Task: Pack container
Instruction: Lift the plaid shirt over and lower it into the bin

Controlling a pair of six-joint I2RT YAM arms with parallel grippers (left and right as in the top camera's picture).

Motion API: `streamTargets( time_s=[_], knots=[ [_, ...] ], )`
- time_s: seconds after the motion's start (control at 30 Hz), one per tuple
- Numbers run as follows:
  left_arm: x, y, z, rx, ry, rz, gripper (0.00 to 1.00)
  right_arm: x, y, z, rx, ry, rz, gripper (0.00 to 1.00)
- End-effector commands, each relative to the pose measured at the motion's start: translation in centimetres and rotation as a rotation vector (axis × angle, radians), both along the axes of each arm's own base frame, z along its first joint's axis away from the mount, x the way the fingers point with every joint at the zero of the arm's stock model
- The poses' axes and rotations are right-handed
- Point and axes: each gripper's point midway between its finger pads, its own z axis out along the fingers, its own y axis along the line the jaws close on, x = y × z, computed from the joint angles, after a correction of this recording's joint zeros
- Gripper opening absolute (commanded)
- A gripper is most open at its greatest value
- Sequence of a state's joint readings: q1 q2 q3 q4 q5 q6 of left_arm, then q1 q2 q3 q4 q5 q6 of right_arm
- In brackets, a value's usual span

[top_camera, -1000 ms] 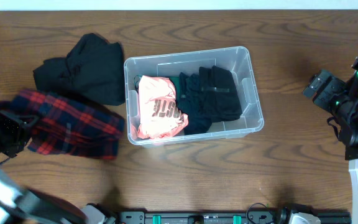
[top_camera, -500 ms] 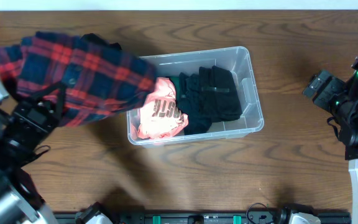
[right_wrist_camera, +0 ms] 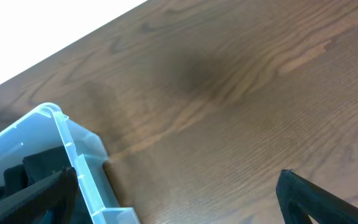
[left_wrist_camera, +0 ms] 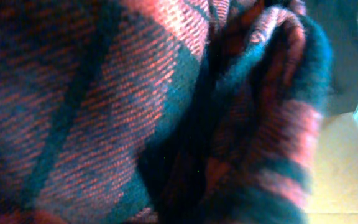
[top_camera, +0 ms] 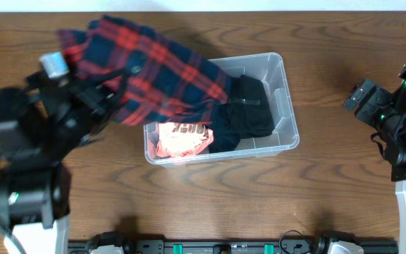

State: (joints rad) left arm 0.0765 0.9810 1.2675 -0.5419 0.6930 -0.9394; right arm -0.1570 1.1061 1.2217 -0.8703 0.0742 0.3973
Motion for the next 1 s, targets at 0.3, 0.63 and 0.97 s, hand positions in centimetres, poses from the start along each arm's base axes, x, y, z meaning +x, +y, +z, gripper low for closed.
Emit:
streamTargets(
  time_s=[0.3, 0.63, 0.97],
  knots=[
    [7.9, -9.3, -7.6, -0.026, 0.229, 0.033, 0.06, 0.0, -0.1, 0.1, -0.005, -0.001, 0.003, 0.99],
    [9.5, -15.7, -11.7, -0.033, 0.295, 0.019, 0.06, 0.0, -0.1, 0.1, -0.005, -0.001, 0.003, 0.99],
    [8.8, -14.5, -13.7, 0.044, 0.346, 0.167, 0.06, 0.0, -0.1, 0.1, -0.005, -0.001, 0.003, 0.99]
  ],
)
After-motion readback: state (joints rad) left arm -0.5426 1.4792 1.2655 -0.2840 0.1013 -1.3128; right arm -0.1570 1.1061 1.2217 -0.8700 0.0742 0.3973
